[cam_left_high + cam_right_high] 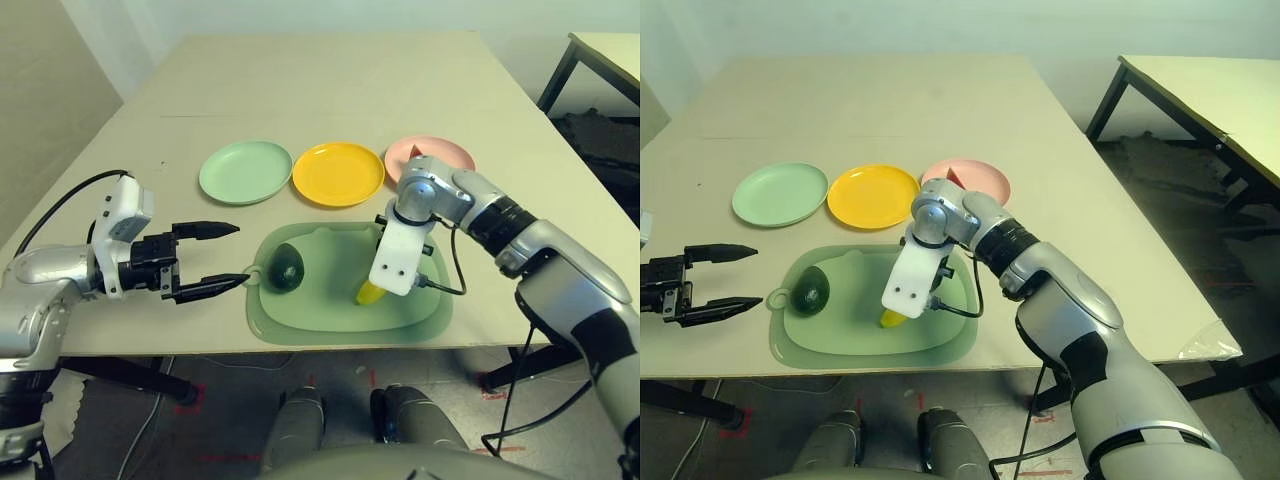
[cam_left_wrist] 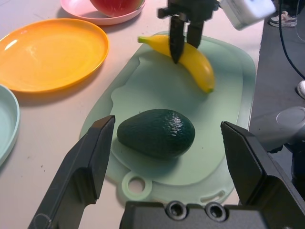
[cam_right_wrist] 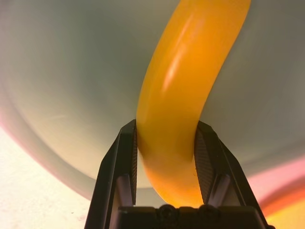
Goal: Place the fruits into color-matched plates.
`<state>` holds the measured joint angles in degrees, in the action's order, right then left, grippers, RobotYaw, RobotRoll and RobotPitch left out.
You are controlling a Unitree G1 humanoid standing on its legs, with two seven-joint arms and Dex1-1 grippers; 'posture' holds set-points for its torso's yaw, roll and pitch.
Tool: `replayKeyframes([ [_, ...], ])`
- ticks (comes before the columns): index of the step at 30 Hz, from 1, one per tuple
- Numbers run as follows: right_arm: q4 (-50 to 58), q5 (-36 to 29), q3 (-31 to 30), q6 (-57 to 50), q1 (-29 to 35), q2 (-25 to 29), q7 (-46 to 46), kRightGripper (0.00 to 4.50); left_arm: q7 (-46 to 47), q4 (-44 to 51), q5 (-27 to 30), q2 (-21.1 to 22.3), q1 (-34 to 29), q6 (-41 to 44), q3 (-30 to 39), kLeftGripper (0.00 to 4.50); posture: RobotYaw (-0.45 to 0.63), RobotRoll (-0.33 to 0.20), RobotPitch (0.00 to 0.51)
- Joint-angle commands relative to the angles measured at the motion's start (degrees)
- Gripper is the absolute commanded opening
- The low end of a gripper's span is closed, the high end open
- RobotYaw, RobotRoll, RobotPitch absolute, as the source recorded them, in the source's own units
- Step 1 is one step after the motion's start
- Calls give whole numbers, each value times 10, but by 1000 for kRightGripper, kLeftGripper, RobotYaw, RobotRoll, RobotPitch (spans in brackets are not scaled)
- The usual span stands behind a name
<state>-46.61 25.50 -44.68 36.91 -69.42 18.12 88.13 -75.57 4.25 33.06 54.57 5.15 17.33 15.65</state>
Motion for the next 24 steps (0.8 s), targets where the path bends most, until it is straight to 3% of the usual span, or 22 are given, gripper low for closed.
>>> replayKeyframes([
  [1, -87, -24, 61, -49, -94, -36, -51, 1681, 4, -5, -1, -6, 3, 1, -2, 4500, 105, 0, 88],
  [4, -176, -21, 95, -74, -155, -67, -137, 1681, 15, -6, 7, -10, 10, 13, 5, 4500, 107, 0, 88],
  [7, -235, -13, 115, -100, -177, -91, -209, 1681, 50, -15, 14, -17, 31, 43, 11, 4500, 114, 0, 92],
  [15, -302, 39, 112, -173, -161, -136, -366, 1681, 182, -28, -18, -49, 89, 63, 23, 4500, 140, 0, 103],
  [24, -319, 82, 105, -209, -133, -161, -431, 1681, 208, 26, -12, -55, 74, 76, 16, 4500, 171, 0, 104],
])
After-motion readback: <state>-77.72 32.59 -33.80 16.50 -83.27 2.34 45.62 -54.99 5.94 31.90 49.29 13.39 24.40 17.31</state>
